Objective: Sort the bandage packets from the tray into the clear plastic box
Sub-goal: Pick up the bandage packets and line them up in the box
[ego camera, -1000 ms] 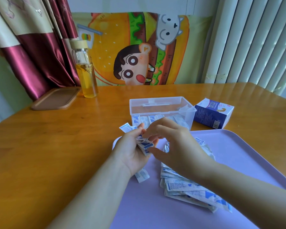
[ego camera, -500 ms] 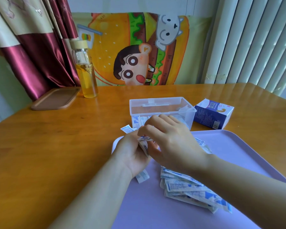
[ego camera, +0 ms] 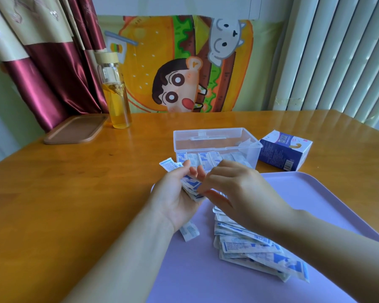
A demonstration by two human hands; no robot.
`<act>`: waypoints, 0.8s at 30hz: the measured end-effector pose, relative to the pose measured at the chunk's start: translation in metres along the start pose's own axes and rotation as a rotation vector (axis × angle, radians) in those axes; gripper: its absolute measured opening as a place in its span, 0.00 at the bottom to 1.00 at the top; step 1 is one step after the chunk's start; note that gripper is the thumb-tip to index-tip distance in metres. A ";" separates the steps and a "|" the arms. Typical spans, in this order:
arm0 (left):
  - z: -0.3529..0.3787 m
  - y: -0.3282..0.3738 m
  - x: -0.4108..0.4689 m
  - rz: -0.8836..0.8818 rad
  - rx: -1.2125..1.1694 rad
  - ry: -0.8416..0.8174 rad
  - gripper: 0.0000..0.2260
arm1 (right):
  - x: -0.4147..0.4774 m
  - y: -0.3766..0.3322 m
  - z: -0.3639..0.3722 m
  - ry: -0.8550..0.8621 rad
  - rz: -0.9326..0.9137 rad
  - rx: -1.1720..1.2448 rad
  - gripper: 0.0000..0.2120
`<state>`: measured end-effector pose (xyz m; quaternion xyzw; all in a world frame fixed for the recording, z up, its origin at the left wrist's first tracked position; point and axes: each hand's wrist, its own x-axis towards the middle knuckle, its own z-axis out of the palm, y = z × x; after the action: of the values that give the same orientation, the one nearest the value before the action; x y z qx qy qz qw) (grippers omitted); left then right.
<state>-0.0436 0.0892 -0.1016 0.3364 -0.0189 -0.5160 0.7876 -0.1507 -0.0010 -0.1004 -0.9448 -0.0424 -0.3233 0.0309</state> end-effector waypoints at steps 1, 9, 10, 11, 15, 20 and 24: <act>0.001 -0.001 -0.001 -0.004 0.019 0.001 0.10 | 0.000 -0.001 0.000 -0.031 0.009 0.017 0.12; 0.007 -0.006 -0.004 0.187 0.183 -0.014 0.13 | 0.007 -0.002 -0.011 -0.160 0.021 0.063 0.02; 0.007 -0.006 -0.005 0.224 0.199 -0.026 0.21 | 0.008 -0.004 -0.012 -0.151 0.014 0.044 0.02; 0.008 -0.005 -0.007 0.248 0.221 -0.031 0.28 | 0.008 -0.006 -0.013 -0.144 0.005 0.036 0.01; 0.009 -0.003 -0.012 0.259 0.285 -0.044 0.32 | 0.009 -0.008 -0.015 -0.170 -0.006 0.005 0.12; 0.010 -0.005 -0.013 0.226 0.238 -0.010 0.24 | 0.009 -0.007 -0.011 -0.119 -0.017 -0.035 0.13; 0.008 -0.004 -0.010 0.143 0.137 -0.054 0.11 | 0.011 -0.004 -0.014 -0.111 -0.001 0.026 0.12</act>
<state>-0.0546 0.0917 -0.0945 0.3732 -0.0995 -0.4650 0.7966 -0.1509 0.0024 -0.0818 -0.9608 -0.0485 -0.2700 0.0405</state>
